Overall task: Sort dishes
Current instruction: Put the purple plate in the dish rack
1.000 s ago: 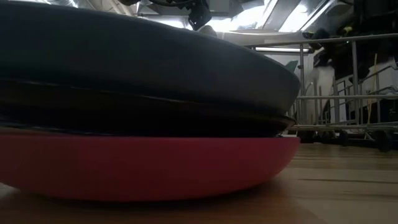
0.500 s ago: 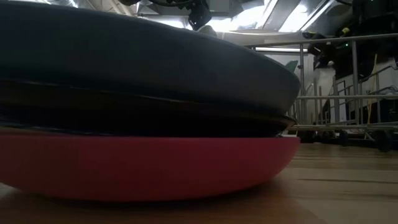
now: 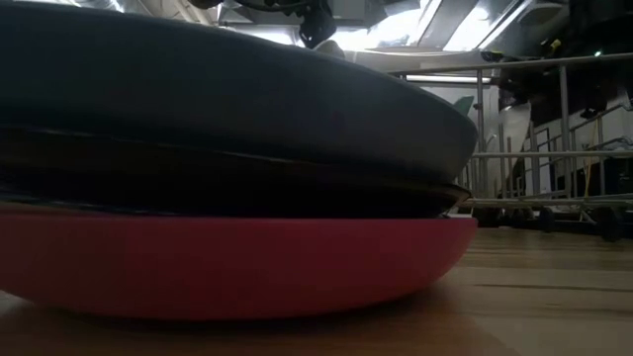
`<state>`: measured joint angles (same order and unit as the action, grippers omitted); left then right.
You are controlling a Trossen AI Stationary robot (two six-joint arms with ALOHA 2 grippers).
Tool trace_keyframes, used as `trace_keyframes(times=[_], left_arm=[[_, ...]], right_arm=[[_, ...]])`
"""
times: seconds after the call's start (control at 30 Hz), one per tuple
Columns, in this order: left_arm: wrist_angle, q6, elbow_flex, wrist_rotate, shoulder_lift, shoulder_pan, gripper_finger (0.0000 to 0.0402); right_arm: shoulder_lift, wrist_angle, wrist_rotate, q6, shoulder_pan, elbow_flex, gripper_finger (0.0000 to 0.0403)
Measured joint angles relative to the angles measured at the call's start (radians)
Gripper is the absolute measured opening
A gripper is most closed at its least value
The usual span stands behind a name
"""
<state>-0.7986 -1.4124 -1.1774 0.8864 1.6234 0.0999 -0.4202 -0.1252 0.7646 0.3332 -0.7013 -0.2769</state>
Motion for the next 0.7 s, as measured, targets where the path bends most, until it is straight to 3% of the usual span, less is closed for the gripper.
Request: trace_keyframes(times=[0.4, 0.53, 0.7], left_arm=[[0.006, 0.004, 0.0, 0.0, 0.0, 0.0, 0.0225], [0.006, 0.014, 0.0, 0.0, 0.0, 0.0, 0.0225], [0.006, 0.066, 0.0, 0.001, 0.0, -0.005, 0.0225]], right_arm=[[0.102, 0.588, -0.072, 0.001, 0.0, -0.29, 0.0186], [0.101, 0.74, -0.206, 0.004, 0.0, -0.4, 0.0186], [0.1, 0.837, -0.48, 0.112, 0.0, -0.497, 0.0186]])
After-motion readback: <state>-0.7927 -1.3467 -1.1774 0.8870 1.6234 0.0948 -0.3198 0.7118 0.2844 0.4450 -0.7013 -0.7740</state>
